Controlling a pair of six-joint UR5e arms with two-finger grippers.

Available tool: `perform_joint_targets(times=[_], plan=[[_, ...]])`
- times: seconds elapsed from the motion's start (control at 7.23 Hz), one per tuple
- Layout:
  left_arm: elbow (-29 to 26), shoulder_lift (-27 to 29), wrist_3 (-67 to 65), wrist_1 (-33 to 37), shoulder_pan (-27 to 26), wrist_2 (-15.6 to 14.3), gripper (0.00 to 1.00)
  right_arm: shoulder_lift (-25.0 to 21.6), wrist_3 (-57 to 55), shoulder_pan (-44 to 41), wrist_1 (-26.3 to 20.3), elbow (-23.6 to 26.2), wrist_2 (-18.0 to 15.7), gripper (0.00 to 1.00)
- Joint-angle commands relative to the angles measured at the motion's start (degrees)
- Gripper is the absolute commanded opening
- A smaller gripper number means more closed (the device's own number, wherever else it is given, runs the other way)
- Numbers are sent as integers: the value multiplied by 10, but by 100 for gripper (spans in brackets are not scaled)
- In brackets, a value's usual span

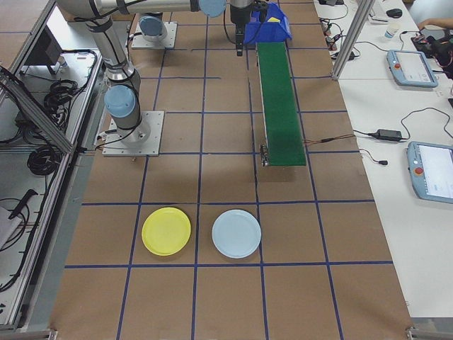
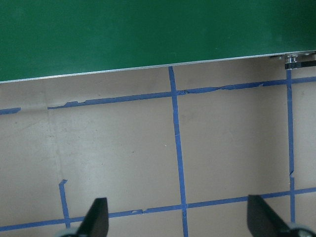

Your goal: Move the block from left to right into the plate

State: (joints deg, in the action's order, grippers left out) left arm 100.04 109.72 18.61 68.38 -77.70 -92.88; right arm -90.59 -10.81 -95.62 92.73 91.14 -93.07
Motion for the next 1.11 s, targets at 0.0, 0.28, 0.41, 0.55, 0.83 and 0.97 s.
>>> perform_joint_targets(times=[0.0, 0.28, 0.41, 0.55, 0.83, 0.97], plan=[[10, 17, -1, -14, 0, 1, 100, 1, 0, 0, 0, 0, 0, 100], [11, 23, 2, -32, 0, 22, 85, 1, 0, 0, 0, 0, 0, 100], [11, 29, 3, -39, 0, 23, 54, 0, 0, 0, 0, 0, 0, 100], [9, 29, 3, -40, 0, 22, 30, 0, 0, 0, 0, 0, 0, 100], [-19, -27, 5, -50, -1, 17, 25, 1, 0, 0, 0, 0, 0, 100], [-31, -76, 7, -42, -6, 21, 25, 1, 0, 0, 0, 0, 0, 100]])
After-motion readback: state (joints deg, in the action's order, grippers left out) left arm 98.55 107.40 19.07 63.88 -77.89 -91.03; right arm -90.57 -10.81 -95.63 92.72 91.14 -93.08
